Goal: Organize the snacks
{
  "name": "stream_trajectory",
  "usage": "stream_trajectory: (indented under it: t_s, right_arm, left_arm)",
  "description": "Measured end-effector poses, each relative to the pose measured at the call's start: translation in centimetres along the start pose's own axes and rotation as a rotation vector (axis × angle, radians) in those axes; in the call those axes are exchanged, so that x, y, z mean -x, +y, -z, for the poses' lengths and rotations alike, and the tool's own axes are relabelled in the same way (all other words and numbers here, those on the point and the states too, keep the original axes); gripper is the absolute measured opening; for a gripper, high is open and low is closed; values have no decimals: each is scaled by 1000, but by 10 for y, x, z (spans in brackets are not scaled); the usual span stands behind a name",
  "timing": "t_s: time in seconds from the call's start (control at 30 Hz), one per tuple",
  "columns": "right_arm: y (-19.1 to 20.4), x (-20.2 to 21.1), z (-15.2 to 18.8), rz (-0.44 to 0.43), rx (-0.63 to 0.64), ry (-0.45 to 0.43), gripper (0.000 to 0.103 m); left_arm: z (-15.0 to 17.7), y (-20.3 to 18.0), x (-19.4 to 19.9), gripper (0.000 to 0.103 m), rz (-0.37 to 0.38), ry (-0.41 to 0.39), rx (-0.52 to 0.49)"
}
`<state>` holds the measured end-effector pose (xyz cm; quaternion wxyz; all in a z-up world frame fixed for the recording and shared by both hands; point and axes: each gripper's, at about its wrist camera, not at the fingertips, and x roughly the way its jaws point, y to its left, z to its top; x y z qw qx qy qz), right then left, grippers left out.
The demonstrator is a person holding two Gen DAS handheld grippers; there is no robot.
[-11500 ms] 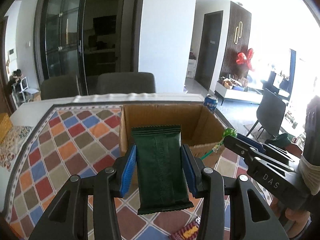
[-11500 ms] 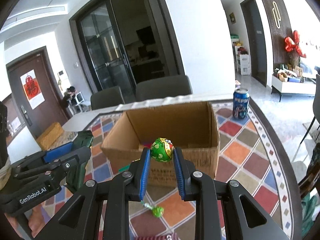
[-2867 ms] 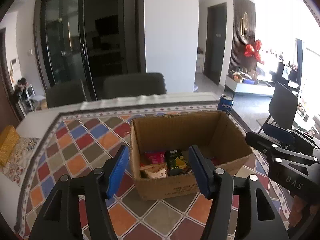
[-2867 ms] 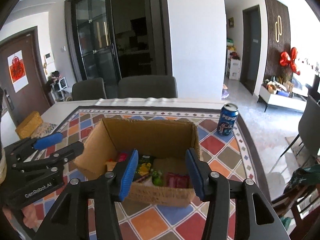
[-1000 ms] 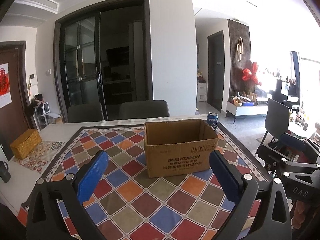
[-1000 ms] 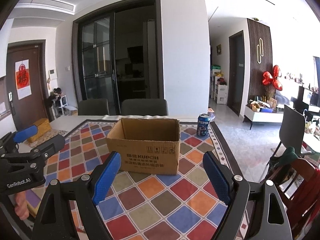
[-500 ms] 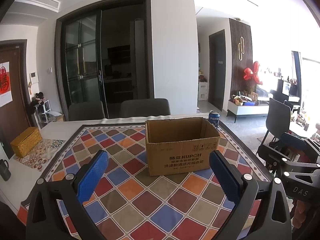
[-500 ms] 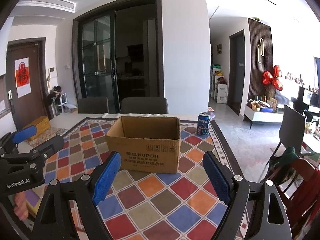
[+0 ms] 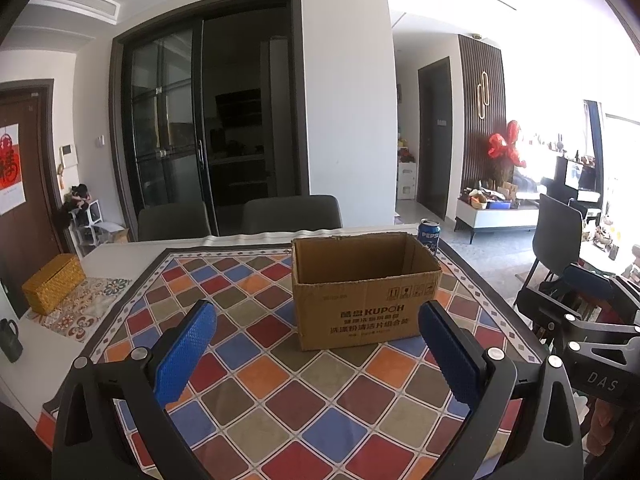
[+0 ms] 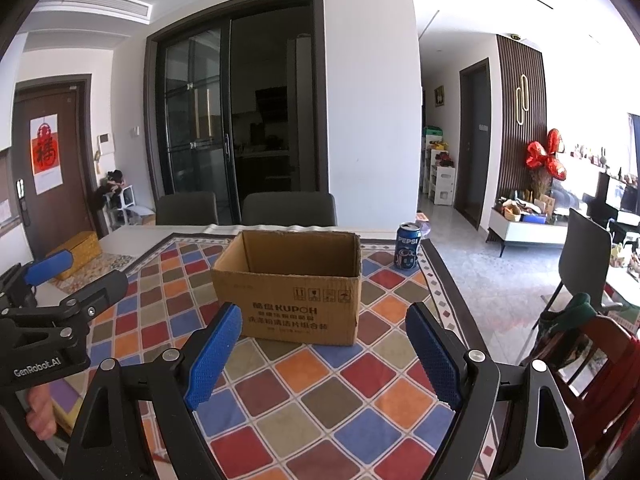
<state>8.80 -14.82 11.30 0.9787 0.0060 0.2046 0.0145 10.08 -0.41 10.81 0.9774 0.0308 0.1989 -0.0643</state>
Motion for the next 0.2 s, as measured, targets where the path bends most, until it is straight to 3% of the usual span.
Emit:
stream_trajectory:
  t_s: [0.2]
  right_arm:
    - [-1, -1, 2, -2, 0, 4, 85]
  left_arm:
    - [4, 2, -2, 103, -3, 2, -1]
